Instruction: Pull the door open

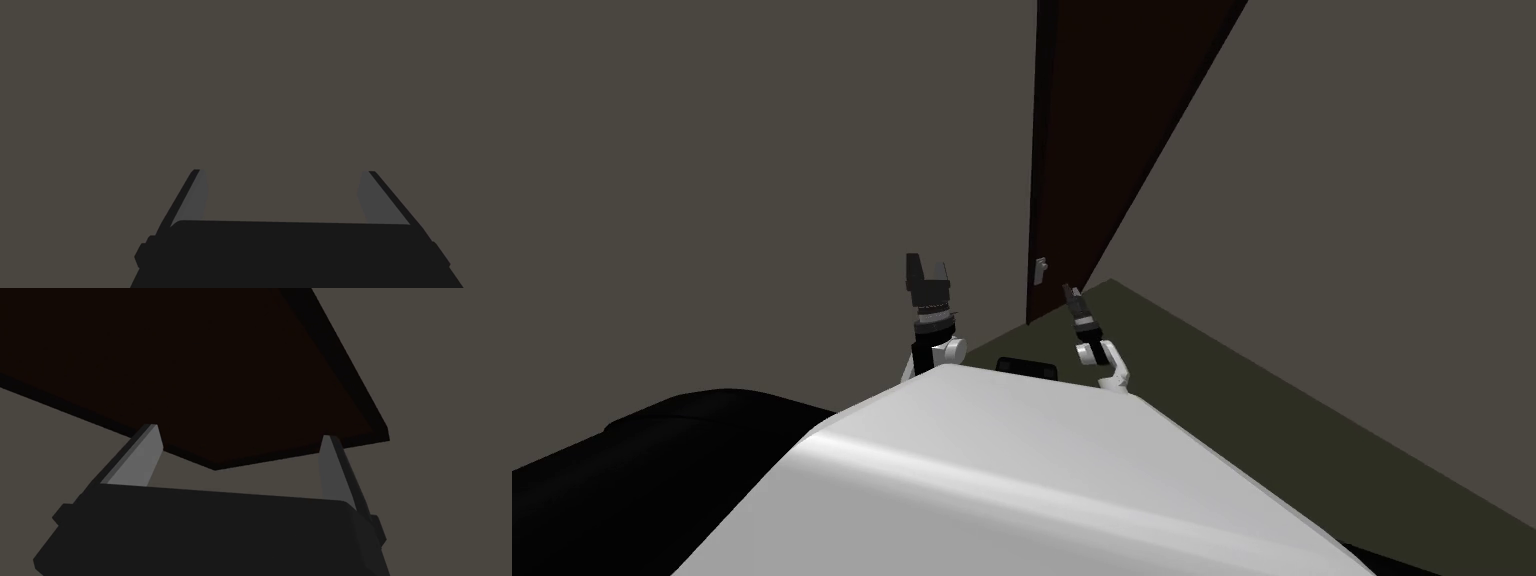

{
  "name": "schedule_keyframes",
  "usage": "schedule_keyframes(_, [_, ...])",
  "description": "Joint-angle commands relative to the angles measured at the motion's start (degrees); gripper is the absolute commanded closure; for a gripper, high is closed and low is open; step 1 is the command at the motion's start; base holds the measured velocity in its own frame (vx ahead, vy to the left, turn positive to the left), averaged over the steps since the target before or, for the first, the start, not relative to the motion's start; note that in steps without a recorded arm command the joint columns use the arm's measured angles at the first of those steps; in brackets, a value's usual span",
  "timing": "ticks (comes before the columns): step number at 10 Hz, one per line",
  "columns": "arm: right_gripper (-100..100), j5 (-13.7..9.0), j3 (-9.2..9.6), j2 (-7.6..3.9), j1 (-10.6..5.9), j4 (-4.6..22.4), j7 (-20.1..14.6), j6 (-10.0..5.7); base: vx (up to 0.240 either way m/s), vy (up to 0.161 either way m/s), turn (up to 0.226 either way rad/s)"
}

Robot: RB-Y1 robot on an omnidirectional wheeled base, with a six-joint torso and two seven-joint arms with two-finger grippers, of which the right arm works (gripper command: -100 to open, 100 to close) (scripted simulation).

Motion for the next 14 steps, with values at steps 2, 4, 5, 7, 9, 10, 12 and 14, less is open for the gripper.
schedule_keyframes(2, [-100,2.5,0.99,-1.10,-1.96,4.1,3.8,-0.18,0.087,-0.041,0.062])
schedule_keyframes(4, [-100,4.2,1.63,-2.00,-3.50,7.1,6.2,-0.23,0.098,-0.042,0.065])
schedule_keyframes(5, [-100,5.1,1.95,-2.44,-4.27,8.5,7.4,-0.26,0.104,-0.033,0.058])
schedule_keyframes(7, [-100,6.7,2.55,-3.27,-5.70,11.3,9.7,-0.31,0.084,-0.032,0.056])
schedule_keyframes(9, [-100,8.3,3.12,-4.06,-7.09,13.9,11.9,-0.36,0.095,-0.037,0.059])
schedule_keyframes(10, [-100,9.0,3.37,-4.41,-7.71,15.1,12.9,-0.39,0.094,-0.047,0.048])
schedule_keyframes(12, [-100,10.3,3.87,-5.08,-8.90,17.3,14.8,-0.43,0.089,-0.043,0.043])
schedule_keyframes(14, [-100,11.5,4.30,-5.66,-9.93,19.3,16.5,-0.47,0.098,-0.030,0.041])
